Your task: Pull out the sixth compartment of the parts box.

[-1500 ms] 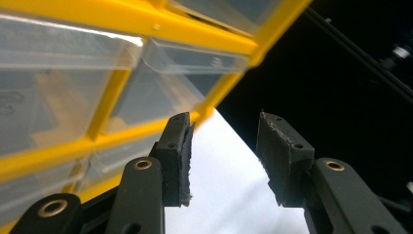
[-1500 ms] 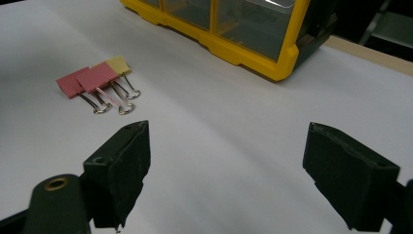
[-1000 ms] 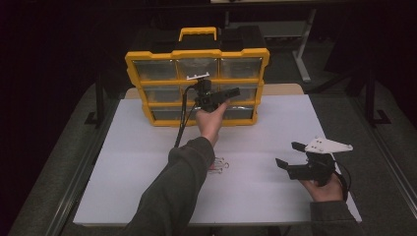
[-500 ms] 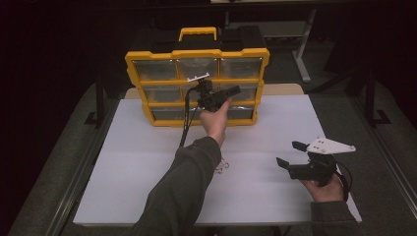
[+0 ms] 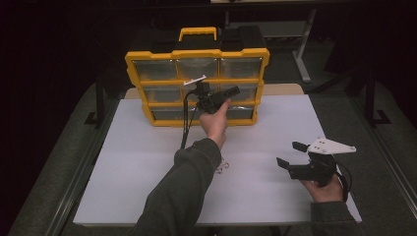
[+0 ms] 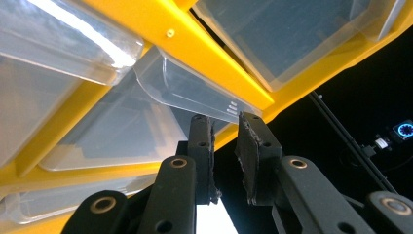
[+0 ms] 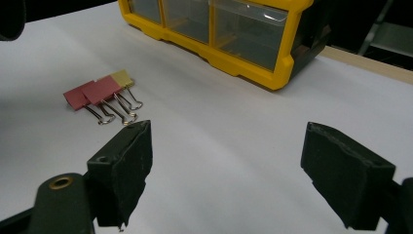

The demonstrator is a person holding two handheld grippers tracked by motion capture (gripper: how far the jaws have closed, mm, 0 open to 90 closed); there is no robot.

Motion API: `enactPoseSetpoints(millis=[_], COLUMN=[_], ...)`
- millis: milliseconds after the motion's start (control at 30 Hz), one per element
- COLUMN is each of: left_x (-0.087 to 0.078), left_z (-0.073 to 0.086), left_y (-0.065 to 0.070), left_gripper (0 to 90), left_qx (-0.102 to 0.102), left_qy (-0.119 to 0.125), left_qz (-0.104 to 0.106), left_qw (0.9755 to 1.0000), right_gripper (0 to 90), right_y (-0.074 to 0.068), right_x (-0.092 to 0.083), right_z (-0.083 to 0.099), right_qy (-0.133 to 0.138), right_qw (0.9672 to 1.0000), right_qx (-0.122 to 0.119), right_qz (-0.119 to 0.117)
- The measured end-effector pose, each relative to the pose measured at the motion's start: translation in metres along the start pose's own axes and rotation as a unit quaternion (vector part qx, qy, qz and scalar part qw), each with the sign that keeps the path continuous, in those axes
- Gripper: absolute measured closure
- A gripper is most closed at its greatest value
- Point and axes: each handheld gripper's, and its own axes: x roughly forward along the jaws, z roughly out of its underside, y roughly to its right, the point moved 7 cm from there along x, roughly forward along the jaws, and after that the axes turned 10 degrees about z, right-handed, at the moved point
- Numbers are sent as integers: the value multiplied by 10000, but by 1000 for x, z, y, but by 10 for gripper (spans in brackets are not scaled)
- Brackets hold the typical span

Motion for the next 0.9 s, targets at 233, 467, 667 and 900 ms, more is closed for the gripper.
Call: enactPoseSetpoints(millis=[233,467,667,900], left_x=[-3,-6,-14,-20], left_z=[1,5,12,18], left_y=[2,3,9,14], left_gripper=[762,770,770,770], left_qx=[-75,-88,-83,-47], left_qy=[7,-5,-51,-134], left_qz=[50,99,236,303], left_qw=[10000,9999,9997,9994], right_gripper=[179,179,183,183], right_y=[-1,0,2,1], right_x=[2,1,0,1], right_z=[1,2,2,3], right_qy=[-21,-18,12,20], right_qw=[10000,10000,10000,10000], right_qx=[29,59,90,94], right_qz=[-27,-14,8,27])
